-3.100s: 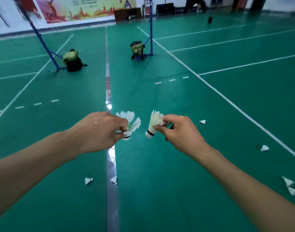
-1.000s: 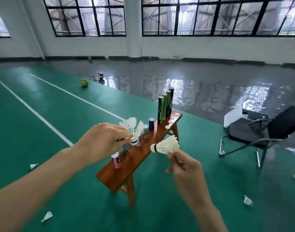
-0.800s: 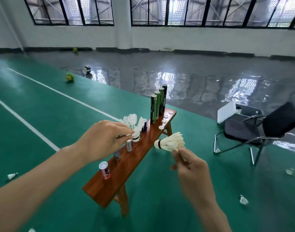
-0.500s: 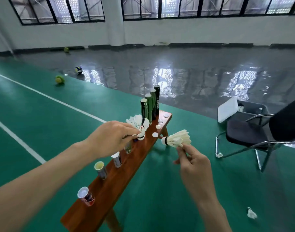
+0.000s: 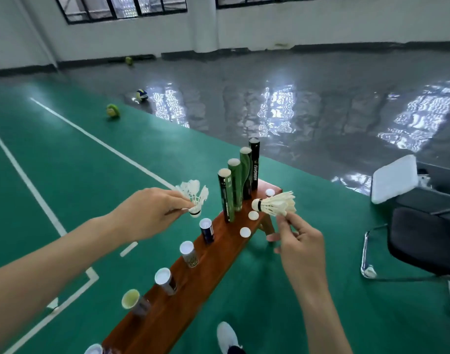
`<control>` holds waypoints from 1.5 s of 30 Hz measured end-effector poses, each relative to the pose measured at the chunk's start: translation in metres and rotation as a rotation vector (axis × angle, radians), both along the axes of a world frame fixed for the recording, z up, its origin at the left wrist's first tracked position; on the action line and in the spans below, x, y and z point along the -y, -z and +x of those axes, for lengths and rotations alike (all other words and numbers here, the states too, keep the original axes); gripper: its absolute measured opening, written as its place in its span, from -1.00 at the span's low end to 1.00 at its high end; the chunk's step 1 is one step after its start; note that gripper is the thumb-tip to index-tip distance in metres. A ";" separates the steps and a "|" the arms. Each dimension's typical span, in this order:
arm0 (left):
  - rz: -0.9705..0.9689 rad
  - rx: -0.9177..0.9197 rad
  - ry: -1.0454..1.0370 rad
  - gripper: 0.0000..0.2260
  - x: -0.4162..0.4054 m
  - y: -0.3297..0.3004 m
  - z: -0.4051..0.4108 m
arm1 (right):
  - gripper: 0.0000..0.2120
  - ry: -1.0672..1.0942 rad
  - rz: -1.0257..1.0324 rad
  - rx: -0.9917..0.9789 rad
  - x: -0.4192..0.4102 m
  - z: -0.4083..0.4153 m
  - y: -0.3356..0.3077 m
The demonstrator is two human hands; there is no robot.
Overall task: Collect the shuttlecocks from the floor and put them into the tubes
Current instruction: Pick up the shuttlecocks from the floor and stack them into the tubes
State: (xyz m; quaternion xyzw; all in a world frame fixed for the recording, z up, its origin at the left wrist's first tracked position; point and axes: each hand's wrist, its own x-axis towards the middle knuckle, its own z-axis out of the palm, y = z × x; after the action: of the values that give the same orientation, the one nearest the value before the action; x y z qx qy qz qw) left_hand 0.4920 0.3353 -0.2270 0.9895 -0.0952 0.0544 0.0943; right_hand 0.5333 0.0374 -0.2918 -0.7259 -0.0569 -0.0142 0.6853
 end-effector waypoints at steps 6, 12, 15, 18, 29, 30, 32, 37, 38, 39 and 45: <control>-0.169 -0.080 -0.073 -0.87 -0.040 0.069 0.113 | -0.68 -0.056 -0.103 -0.011 -0.055 0.122 0.011; -0.231 -0.158 -0.144 -0.88 -0.062 0.119 0.213 | -0.78 -0.053 -0.146 -0.022 -0.089 0.234 0.011; -0.270 -0.151 -0.257 -0.88 -0.080 0.136 0.257 | -0.74 -0.049 -0.011 -0.129 -0.110 0.291 0.019; -0.344 -0.182 -0.407 -0.90 -0.095 0.153 0.288 | -0.78 -0.075 0.027 -0.206 -0.137 0.348 0.031; -0.312 -0.241 -0.631 -0.76 -0.085 0.211 0.413 | -0.84 -0.470 -0.136 -0.270 -0.234 0.518 0.078; -0.287 -0.255 -0.643 -0.75 -0.082 0.219 0.422 | -0.84 -0.493 -0.163 -0.261 -0.237 0.529 0.083; -0.221 -0.270 -0.645 -0.73 -0.076 0.230 0.429 | -0.83 -0.522 -0.224 -0.223 -0.239 0.543 0.089; -0.132 -0.458 -0.629 -0.75 -0.061 0.260 0.436 | -0.82 -0.562 -0.268 -0.249 -0.236 0.569 0.105; -0.120 -0.526 -0.616 -0.79 -0.057 0.267 0.437 | -0.82 -0.571 -0.275 -0.257 -0.234 0.572 0.110; -0.107 -0.586 -0.614 -0.83 -0.054 0.271 0.438 | -0.82 -0.584 -0.278 -0.263 -0.233 0.573 0.113; -0.081 -0.706 -0.670 -0.60 -0.048 0.290 0.450 | -0.80 -0.664 -0.278 -0.298 -0.227 0.573 0.125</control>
State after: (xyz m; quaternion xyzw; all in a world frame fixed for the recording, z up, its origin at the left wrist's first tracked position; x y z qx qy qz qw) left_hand 0.9423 0.3834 -0.5171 0.9193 0.2682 -0.2535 0.1366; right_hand 1.1064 0.2646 -0.4167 -0.7479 -0.1900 0.3220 0.5486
